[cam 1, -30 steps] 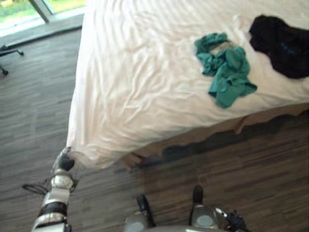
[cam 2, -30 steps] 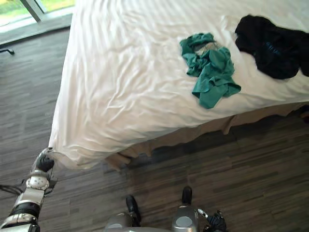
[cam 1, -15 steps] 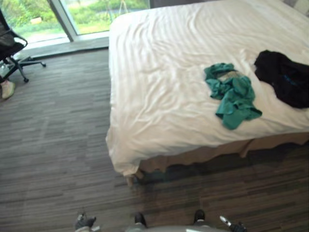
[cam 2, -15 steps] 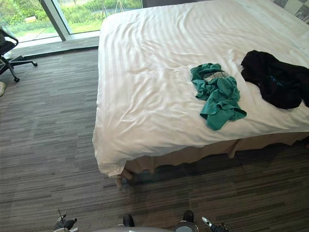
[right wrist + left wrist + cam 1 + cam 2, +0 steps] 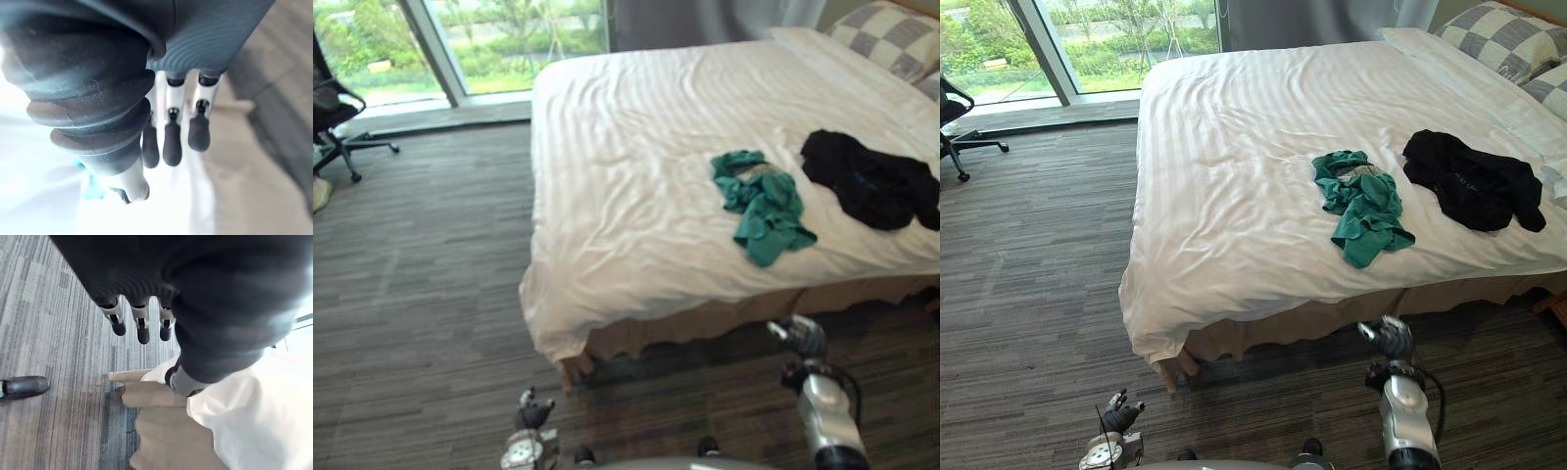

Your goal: Tidy the bed and pick cloth on bed and put in laundry

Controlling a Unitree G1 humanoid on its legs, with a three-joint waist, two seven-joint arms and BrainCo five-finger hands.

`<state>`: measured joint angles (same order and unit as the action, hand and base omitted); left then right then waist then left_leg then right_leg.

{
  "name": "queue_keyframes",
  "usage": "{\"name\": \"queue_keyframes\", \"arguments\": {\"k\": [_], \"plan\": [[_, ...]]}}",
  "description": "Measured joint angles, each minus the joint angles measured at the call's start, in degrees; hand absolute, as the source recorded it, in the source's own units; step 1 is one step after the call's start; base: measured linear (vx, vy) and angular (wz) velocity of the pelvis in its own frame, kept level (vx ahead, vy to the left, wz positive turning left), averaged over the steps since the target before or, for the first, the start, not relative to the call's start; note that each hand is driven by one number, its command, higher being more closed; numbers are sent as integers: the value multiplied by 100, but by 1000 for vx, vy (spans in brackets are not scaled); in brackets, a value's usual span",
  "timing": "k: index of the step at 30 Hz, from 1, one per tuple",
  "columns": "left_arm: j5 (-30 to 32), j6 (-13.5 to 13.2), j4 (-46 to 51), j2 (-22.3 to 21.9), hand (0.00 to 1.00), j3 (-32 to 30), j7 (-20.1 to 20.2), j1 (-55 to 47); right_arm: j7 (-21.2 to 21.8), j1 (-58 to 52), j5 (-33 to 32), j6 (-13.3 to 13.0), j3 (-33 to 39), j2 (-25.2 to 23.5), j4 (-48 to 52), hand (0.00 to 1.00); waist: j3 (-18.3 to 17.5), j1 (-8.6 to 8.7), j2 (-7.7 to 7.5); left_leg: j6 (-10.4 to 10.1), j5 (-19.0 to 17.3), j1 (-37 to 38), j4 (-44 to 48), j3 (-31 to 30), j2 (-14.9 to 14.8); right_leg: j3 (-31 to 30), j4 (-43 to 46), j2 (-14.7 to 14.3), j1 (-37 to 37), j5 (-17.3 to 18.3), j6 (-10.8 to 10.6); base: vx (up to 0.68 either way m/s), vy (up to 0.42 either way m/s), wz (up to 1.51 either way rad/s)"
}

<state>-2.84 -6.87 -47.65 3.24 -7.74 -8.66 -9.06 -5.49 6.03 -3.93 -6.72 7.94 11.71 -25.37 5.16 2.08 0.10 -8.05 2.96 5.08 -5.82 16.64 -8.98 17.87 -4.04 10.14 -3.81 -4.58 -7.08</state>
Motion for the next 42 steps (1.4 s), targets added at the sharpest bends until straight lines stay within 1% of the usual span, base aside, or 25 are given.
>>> {"name": "queue_keyframes", "arguments": {"k": [3,5,6,8,9,10,12,15,16,17,18,19,21,22,23,25,27,28,31,32,33,35,39,40,42], "plan": [[-1,-2,-10,-4,0,144,30,14,74,709,-12,-184,-565,-7,16,100,-9,-107,-21,29,80,-171,1,-230,3,224,-10,-2,0,-2,1,39,-12,38],[-2,-22,-5,-19,0,227,110,32,74,1331,-85,-193,-971,-46,-36,100,-7,-304,-24,25,119,-309,34,-337,4,304,-20,-7,48,-2,2,54,-15,35],[-9,-32,-4,-34,0,275,109,-8,77,1840,-285,-211,-1188,-163,-111,100,-4,-391,-30,26,157,-437,38,-425,6,399,-20,-8,113,-3,3,42,-13,29],[-100,-32,1,-54,0,330,111,-7,78,2290,-509,-266,-1286,-268,-229,100,14,-522,-58,39,191,-550,41,-517,6,454,-2,-9,175,-1,7,19,-12,33],[-163,-38,36,-100,0,371,111,-8,77,2610,-679,-295,-1327,-288,-339,100,34,-642,-84,42,242,-654,41,-603,7,557,57,-2,219,13,29,10,-10,41],[-176,-50,49,-112,0,382,112,-10,74,2749,-742,-298,-1327,-304,-374,100,61,-684,-94,46,260,-694,42,-666,6,612,104,2,230,31,48,5,-6,62],[-222,-79,234,-83,0,509,127,-4,43,3169,-1041,-353,-1237,-405,-386,100,194,-840,-184,54,324,-865,43,-979,15,890,500,75,347,289,44,-16,-10,73],[-213,-129,461,42,0,754,232,192,-79,4013,-1614,-426,-966,-496,-613,100,588,-1006,-347,84,517,-1229,43,-1526,123,1352,1402,360,674,802,32,-59,-5,92],[-211,-133,489,56,0,783,242,222,-100,4175,-1682,-437,-898,-520,-671,100,652,-1057,-361,86,544,-1278,43,-1563,141,1374,1502,403,741,843,29,-120,11,57],[-210,-137,488,104,0,823,240,318,-141,4569,-1865,-475,-756,-556,-885,100,785,-1180,-354,82,600,-1393,43,-1611,160,1391,1642,450,880,881,36,-126,13,34],[-208,-137,495,109,0,840,239,410,-205,5041,-2113,-551,-604,-565,-1163,100,891,-1273,-314,104,674,-1588,43,-1713,181,1478,1716,487,1027,888,35,-125,9,35],[-208,-137,507,107,0,866,238,446,-213,5246,-2211,-569,-526,-566,-1261,100,969,-1290,-282,111,702,-1645,42,-1772,194,1526,1729,495,1047,888,35,-133,6,39],[-207,-160,559,175,0,1000,234,620,-232,6011,-2721,-701,-204,-559,-1556,100,1244,-1488,-205,112,815,-1924,43,-1868,196,1601,1816,516,1291,879,45,-133,-1,25],[-210,-171,560,177,0,1009,234,663,-234,6142,-2796,-740,-156,-549,-1622,100,1299,-1507,-183,115,836,-1976,43,-1897,197,1626,1831,519,1329,876,49,-125,-22,26],[-218,-219,576,179,0,1065,232,817,-258,6437,-3072,-844,-29,-479,-1707,100,1456,-1573,-92,109,910,-2152,43,-2005,203,1707,1877,529,1455,872,54,-119,-34,28],[-264,-271,770,183,0,1130,232,851,-268,6716,-3398,-935,68,-426,-1809,100,1581,-1577,13,113,988,-2382,43,-2117,206,1805,1933,537,1625,868,61,-119,-37,31],[-408,-325,791,177,0,1318,236,1045,-306,7065,-3777,-1071,169,-270,-2066,100,1729,-1670,228,104,1083,-2699,43,-2192,207,1843,2035,576,1937,858,79,-110,-31,19],[-486,-351,838,152,0,1408,235,1164,-316,7228,-3915,-1086,173,-96,-2225,100,1877,-1724,378,110,1135,-2804,43,-2214,202,1847,2110,604,2053,858,81,-139,-43,14],[-664,-498,1161,150,0,1658,238,1332,-325,7583,-4111,-1078,175,415,-2860,100,2106,-1735,778,128,1293,-3320,43,-2290,261,1840,2409,751,2645,890,130,-103,-25,13],[-670,-510,1186,149,0,1721,239,1365,-324,7637,-4115,-1076,174,528,-3002,100,2133,-1734,834,123,1320,-3388,44,-2290,280,1826,2456,798,2737,896,138,-101,-13,7],[-677,-524,1244,145,0,1849,244,1421,-304,7734,-4126,-1067,170,739,-3221,100,2194,-1734,968,113,1360,-3505,44,-2285,305,1801,2534,828,2889,898,141,-61,-9,2],[-810,-600,1365,145,0,2086,254,1521,-62,8062,-4122,-1083,-38,988,-3231,100,2285,-1726,1178,147,1406,-3714,43,-2172,331,1635,2632,897,3251,876,167,-94,3,-20],[-897,-713,1486,147,0,2402,338,1537,88,8225,-4130,-1032,-222,1170,-3476,100,2278,-1677,1189,159,1414,-3824,42,-1937,317,1354,2551,867,3548,731,184,-74,7,-33],[-895,-724,1517,147,0,2505,362,1537,101,8221,-4143,-1036,-222,1204,-3475,100,2278,-1636,1189,158,1411,-3843,42,-1888,318,1316,2502,857,3579,687,177,-69,19,-20],[-872,-732,1525,148,0,2618,366,1531,257,8113,-4176,-1040,-219,1238,-3465,100,2278,-1439,1188,166,1396,-3876,43,-1796,316,1253,2212,774,3585,491,111,-57,31,-20]]}}
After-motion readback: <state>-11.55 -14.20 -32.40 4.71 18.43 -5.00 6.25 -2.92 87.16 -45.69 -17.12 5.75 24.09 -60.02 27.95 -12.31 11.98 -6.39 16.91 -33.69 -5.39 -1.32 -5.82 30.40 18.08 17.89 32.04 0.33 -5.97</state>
